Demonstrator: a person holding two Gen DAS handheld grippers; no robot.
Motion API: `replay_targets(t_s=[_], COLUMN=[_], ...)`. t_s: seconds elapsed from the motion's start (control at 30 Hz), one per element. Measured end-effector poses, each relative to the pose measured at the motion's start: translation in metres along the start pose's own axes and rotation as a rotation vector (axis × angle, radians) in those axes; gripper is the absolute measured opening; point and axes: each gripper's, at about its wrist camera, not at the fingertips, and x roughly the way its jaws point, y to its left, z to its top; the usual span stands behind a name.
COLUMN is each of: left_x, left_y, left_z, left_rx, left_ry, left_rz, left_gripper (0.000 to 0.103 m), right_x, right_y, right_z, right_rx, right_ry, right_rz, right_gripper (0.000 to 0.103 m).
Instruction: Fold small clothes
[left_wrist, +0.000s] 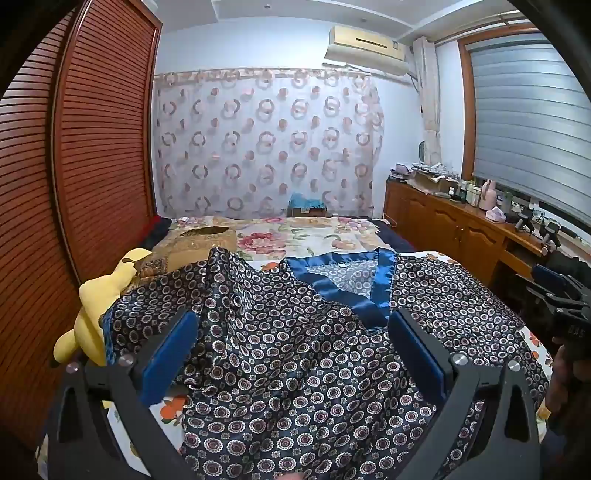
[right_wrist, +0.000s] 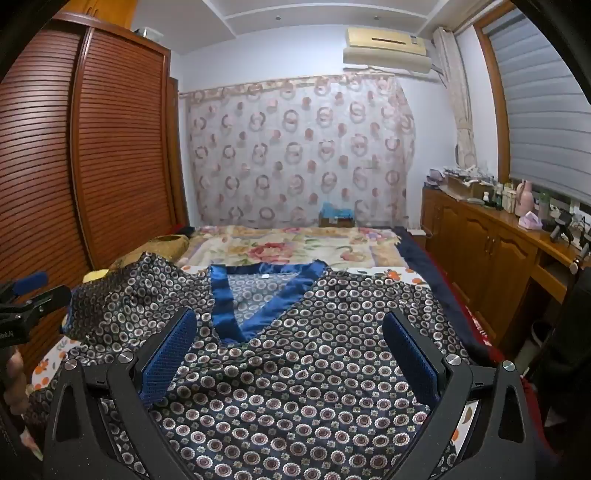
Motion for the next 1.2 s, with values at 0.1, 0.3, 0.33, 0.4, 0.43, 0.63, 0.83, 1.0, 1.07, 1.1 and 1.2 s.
replay_targets(t_s=[0.1,0.3,0.33,0.4,0.43,0.63,0.83,1.0,1.07,1.1,1.2], left_x=[0.000,0.000,0.000,0.000,0.000,0.000,0.000,-0.005,-0.006,-0.006,-0.007], left_y=[0.000,0.001,0.001,0.002,0.002,0.002,0.007,-0.002,-0.002,-0.002,-0.003], left_z=[0.000,0.001,0.001,0.002,0.002,0.002,0.004,0.006,0.006,0.006,0.007], left_rx=[0.006,0.005,0.005,0.007,0.007,0.010,0.008,0.014,0.016,0.017,0.018], left_ry=[0.012,0.016,0.017,0.016,0.016,0.015,0.014,0.009,0.006,0.005,0.005], left_rz=[0.006,0.006,0.006,0.008,0.007,0.008,0.008,0.008,0.009,0.009,0.008], left_gripper=[0.103,0.103,0.103,0.103,0.103,0.103,0.103,0.103,0.103,0.103,0.103], right_x=[0.000,0.000,0.000,0.000,-0.001,-0.001,-0.001,-0.001,-0.001,-0.001,-0.001], right_y=[0.001,0.001,0.001,0.000,0.001,0.003,0.004,0.004,0.004,0.004,0.004], right_z=[0.000,0.000,0.000,-0.001,0.001,0.000,0.000,-0.001,-0.001,-0.001,-0.001], right_rx=[-0.001,0.001,0.001,0.000,-0.001,0.001,0.000,0.000,-0.001,0.000,0.000], right_ry=[0.002,0.001,0.001,0.002,0.002,0.000,0.001,-0.001,-0.002,-0.002,-0.002], right_rz=[0.002,0.002,0.003,0.005,0.004,0.007,0.007,0.008,0.008,0.008,0.007], right_gripper=[0.102,0.102,0.102,0.102,0.102,0.102,0.102,0.102,0.102,0.102,0.102])
